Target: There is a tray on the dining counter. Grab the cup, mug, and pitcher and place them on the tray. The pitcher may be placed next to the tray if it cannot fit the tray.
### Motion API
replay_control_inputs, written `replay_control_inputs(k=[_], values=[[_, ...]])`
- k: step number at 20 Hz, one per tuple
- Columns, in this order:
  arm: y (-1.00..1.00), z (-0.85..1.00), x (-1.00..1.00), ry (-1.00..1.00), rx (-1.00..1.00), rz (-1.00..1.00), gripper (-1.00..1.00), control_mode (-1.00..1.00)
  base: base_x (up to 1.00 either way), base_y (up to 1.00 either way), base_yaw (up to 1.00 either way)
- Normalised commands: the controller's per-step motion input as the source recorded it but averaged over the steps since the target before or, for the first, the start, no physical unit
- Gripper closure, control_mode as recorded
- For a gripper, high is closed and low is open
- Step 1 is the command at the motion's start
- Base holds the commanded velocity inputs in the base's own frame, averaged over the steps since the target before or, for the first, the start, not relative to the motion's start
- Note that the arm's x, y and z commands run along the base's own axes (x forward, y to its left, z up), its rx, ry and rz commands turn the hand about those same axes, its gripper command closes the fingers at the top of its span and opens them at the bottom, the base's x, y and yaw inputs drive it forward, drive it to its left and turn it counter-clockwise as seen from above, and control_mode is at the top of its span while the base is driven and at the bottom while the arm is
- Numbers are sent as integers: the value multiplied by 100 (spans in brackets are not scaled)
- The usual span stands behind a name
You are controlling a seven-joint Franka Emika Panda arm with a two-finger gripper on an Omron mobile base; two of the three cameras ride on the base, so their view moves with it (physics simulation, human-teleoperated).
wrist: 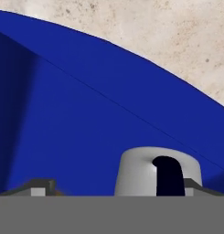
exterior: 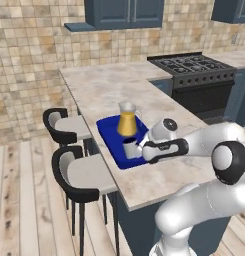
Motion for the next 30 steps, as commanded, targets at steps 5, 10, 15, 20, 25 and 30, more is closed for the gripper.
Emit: replay_control_inputs(k=[5,10,15,20,25,30], values=[[-30,24,0,0,0,0,-100,-100,0,0,0],[-15,3,0,0,0,0,-100,-100,0,0,0],[2,-4,11,-1,0,4,-100,-100,0,0,0],[15,-17,15,-4,0,10,-100,-100,0,0,0],[5,-23,3,-10,0,9,-100,-100,0,0,0],[-13,5,-5,-11,-4,2,-100,-100,0,0,0]])
